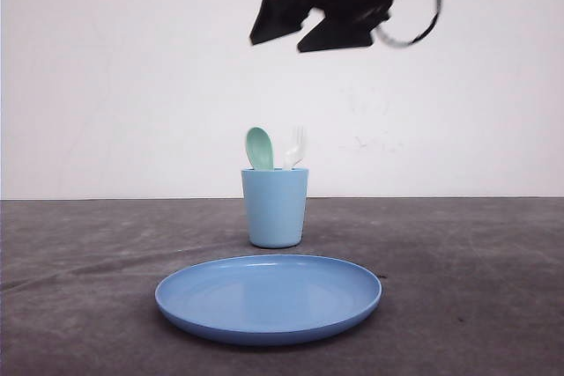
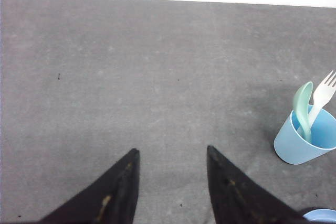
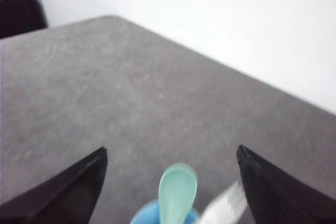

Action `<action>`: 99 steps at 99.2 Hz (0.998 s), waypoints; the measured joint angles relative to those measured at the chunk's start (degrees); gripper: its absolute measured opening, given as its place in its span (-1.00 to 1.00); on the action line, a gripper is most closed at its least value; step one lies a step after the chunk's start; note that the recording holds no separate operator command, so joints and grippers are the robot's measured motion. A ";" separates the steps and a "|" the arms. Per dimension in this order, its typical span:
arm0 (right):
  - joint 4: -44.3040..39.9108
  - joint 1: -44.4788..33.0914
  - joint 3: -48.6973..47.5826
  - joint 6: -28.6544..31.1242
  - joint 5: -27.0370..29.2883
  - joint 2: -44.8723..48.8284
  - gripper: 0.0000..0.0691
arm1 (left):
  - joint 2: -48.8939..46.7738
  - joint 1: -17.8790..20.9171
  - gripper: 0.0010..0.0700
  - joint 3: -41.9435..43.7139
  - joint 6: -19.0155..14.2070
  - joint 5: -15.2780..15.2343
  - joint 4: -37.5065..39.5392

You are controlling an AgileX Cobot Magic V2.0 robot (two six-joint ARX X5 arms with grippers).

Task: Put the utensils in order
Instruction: 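Release the spoon into the cup and raise the right gripper, then lower the right gripper around the rim of the blue cup and grasp it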

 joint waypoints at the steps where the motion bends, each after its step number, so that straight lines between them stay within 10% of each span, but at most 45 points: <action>1: -0.90 -0.07 0.00 0.15 0.00 -0.39 0.43 | 0.00 0.00 -0.35 0.00 0.00 0.00 0.00; 27: -19.63 -3.98 -2.47 4.46 0.15 -11.26 0.43 | 0.00 0.00 -0.35 0.00 0.57 0.00 -0.02; 46: -19.93 -5.77 -9.60 5.88 0.13 -14.10 0.46 | 0.00 0.00 -0.35 0.00 1.05 0.00 -0.04; 66: -18.38 -6.16 -16.50 7.02 0.17 -12.46 0.97 | 0.00 -0.02 -0.35 0.00 1.07 0.00 -0.02; 99: -3.26 -3.61 -18.80 8.96 -1.20 -2.47 0.98 | 0.00 0.00 -0.35 0.00 1.09 0.00 -0.02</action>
